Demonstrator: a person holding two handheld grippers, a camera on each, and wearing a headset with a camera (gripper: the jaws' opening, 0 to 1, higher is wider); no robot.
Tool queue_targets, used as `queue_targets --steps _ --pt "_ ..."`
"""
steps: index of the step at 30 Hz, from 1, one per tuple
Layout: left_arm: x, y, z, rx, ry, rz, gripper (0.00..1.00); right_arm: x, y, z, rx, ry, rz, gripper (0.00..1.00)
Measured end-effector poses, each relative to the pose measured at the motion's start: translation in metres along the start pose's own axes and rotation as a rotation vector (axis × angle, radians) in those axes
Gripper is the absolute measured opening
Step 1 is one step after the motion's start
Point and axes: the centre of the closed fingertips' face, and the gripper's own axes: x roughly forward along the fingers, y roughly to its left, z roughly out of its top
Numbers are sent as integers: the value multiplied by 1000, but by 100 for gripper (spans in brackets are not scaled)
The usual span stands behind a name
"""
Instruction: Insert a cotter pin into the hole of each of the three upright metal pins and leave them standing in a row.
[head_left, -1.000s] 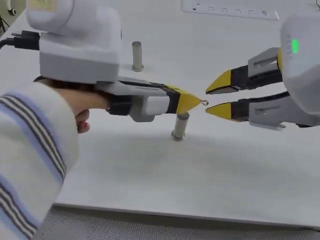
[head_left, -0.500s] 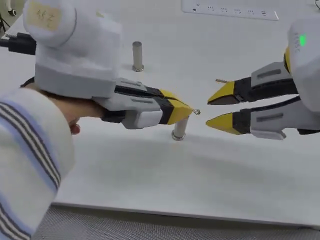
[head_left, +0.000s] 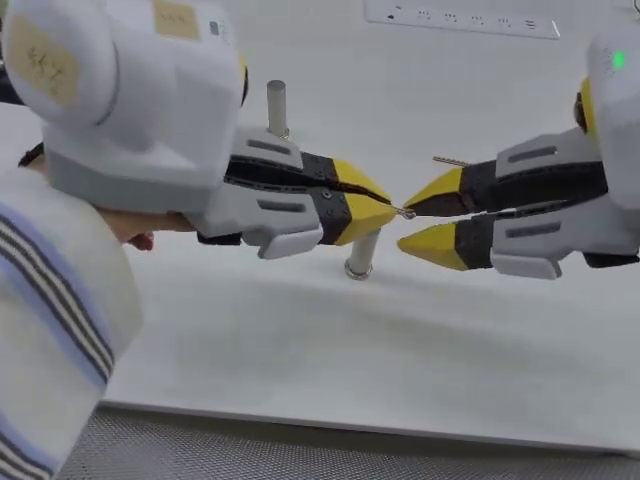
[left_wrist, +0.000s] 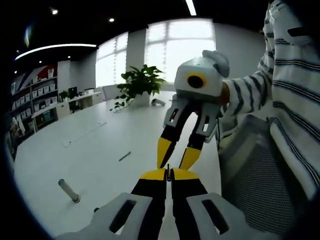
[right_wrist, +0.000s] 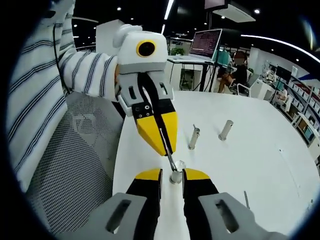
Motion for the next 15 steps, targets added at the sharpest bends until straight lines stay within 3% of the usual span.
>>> queue_targets --steps 4,15 --pt "4 -5 -4 17 24 -21 0 0 -3 -3 5 3 -4 11" --pt "5 -8 -6 33 32 -51 0 -2 0 -7 12 8 22 4"
